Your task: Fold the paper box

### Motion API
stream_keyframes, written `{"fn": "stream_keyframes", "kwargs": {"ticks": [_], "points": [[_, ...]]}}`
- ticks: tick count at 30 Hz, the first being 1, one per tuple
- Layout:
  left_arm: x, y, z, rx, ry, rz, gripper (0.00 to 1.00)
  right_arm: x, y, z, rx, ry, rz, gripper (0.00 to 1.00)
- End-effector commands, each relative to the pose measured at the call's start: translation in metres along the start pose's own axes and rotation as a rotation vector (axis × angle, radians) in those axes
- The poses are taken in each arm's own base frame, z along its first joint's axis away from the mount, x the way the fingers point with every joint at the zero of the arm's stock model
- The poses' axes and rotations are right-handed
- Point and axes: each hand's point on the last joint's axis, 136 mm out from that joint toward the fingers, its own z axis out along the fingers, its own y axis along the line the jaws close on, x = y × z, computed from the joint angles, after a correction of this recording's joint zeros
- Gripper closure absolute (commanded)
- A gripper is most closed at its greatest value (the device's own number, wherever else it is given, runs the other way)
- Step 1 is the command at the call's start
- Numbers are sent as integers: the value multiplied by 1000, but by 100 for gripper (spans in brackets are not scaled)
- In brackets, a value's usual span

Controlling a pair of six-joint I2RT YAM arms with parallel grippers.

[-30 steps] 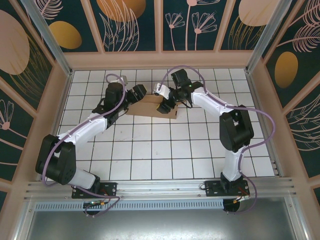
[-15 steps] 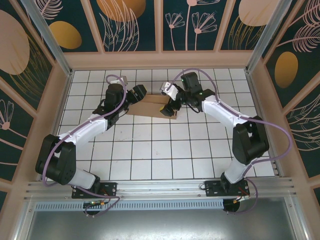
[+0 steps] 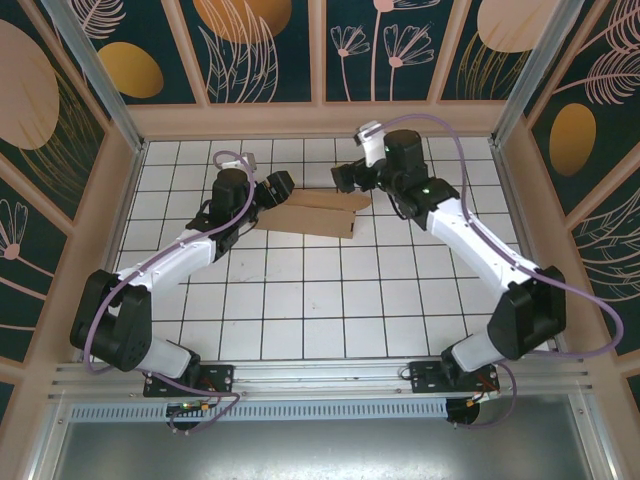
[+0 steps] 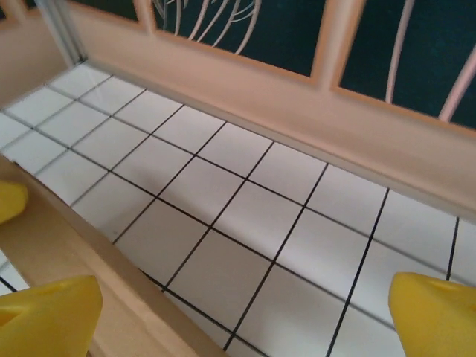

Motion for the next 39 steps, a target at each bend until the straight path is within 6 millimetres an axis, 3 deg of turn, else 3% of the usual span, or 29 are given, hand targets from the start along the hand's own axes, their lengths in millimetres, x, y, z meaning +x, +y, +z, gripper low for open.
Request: {"fn": "stream_keyframes", "kwargs": {"ticks": [1, 3, 6, 8, 13, 15, 18, 31, 39], "points": [[37, 43, 0, -139, 111, -3, 23, 0, -25, -27, -69, -50, 455, 1], [37, 43, 0, -142, 107, 2, 23, 7, -22, -37, -235, -39, 613, 1], [36, 44, 1, -147, 107, 6, 23, 19, -18, -45, -189, -65, 693, 1], [36, 44, 2, -147, 108, 2, 23, 36, -18, -41, -167, 6, 779, 1], [36, 44, 6, -156, 117, 6, 23, 62, 3, -33, -211, 127, 917, 23], [36, 45, 7, -158, 119, 7, 23, 67, 10, -29, -209, 155, 930, 31], [37, 46, 7, -162, 121, 7, 23, 72, 14, -23, -214, 175, 937, 35], [37, 45, 5, -163, 124, 3, 23, 115, 24, 22, -203, 273, 967, 44], [39, 44, 5, -151, 135, -2, 24, 135, 20, 41, -95, 333, 895, 46]]}}
